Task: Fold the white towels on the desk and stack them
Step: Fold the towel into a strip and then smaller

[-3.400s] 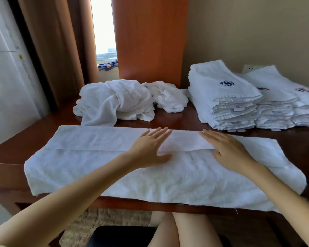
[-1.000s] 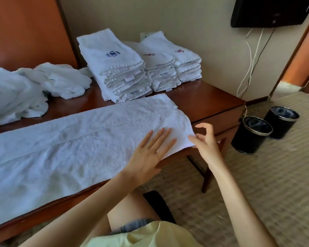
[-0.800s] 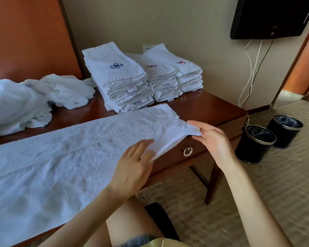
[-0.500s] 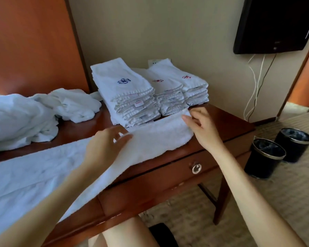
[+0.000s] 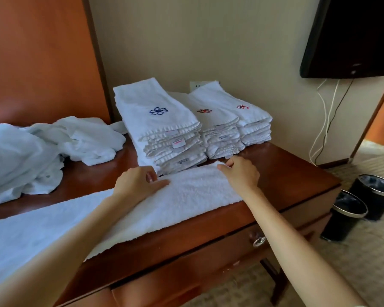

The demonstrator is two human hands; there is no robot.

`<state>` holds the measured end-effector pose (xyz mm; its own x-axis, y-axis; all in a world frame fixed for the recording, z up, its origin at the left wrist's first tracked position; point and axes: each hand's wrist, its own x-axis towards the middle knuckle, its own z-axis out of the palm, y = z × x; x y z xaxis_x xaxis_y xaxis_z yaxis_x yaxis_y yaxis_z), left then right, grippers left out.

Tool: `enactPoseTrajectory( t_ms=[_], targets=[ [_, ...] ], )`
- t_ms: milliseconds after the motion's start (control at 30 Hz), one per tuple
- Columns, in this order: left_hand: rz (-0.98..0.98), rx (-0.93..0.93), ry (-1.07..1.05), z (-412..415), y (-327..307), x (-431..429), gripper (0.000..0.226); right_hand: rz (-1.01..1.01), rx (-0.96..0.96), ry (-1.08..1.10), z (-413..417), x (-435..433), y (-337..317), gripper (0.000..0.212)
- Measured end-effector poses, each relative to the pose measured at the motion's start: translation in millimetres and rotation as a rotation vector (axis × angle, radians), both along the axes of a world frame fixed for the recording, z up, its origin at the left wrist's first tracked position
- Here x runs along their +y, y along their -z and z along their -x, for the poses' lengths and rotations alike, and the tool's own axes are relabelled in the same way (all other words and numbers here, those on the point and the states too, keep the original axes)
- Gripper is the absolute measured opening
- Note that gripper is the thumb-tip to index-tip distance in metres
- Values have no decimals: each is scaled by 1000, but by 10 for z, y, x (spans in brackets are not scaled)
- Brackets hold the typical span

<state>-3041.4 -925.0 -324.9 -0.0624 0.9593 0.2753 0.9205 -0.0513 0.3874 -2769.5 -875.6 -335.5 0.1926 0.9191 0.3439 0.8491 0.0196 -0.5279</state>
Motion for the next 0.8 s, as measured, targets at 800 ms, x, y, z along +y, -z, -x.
enactPoseTrajectory(
  t_ms=[800],
  targets=[
    [-18, 204, -78, 1413, -99, -2126, 18, -210, -202, -572, 1140, -830, -152, 40]
  ],
)
